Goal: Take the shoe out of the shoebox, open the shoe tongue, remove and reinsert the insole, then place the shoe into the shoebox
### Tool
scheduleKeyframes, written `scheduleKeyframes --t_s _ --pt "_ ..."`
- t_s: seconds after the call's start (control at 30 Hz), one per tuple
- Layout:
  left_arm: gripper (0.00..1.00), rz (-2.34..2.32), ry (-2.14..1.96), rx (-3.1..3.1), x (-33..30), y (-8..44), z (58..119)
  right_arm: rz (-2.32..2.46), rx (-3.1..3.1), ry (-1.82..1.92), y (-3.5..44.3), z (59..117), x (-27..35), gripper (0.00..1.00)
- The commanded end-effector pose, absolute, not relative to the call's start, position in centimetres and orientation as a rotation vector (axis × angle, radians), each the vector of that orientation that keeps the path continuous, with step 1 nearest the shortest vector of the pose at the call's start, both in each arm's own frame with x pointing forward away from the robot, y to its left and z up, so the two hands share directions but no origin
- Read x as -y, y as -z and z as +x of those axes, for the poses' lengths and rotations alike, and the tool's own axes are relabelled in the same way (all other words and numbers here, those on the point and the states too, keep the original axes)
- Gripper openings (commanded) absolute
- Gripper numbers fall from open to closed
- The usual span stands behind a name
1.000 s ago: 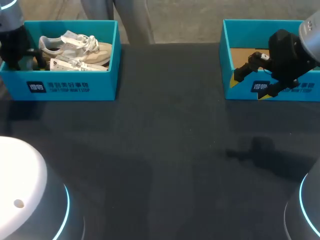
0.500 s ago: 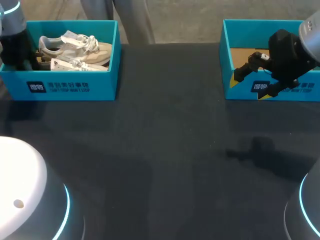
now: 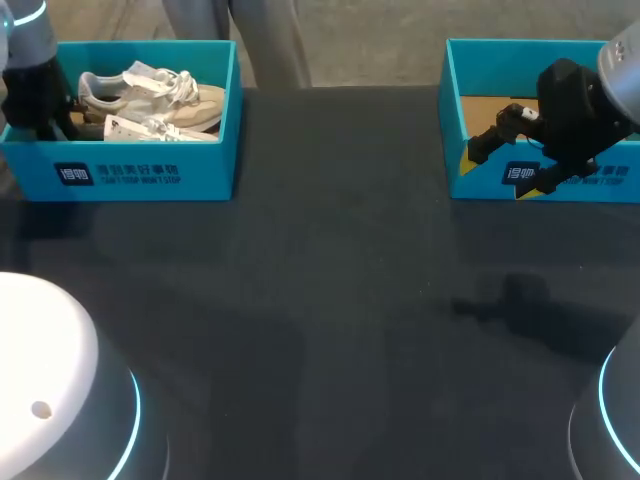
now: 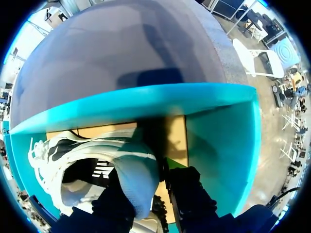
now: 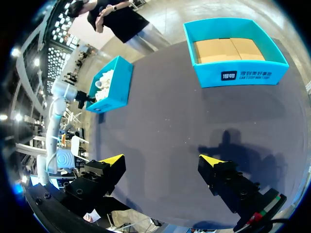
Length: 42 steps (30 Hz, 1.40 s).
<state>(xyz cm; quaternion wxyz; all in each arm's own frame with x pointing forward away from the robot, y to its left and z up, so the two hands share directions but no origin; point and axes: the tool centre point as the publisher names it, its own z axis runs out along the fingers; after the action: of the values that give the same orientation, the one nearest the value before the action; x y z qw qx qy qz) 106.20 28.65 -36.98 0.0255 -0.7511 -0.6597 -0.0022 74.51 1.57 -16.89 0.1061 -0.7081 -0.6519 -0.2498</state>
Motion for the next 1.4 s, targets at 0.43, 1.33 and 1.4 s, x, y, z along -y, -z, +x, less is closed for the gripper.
scheduleKeyframes --t_s 0.43,1.33,1.4 --pt "0.0 -2.293 0.054 2.036 -29.7 31.8 106.4 -2.089 1.919 0.733 17.0 74.6 -1.7 1.0" --pt "0.0 -2.224 0.124 1.993 -32.3 22.1 108.2 -2.089 1.919 0.733 17.0 74.6 -1.7 1.0" --pt "0.0 -2.221 0.135 2.001 -32.3 21.9 108.2 -2.089 1.919 0.733 17.0 74.6 -1.7 1.0"
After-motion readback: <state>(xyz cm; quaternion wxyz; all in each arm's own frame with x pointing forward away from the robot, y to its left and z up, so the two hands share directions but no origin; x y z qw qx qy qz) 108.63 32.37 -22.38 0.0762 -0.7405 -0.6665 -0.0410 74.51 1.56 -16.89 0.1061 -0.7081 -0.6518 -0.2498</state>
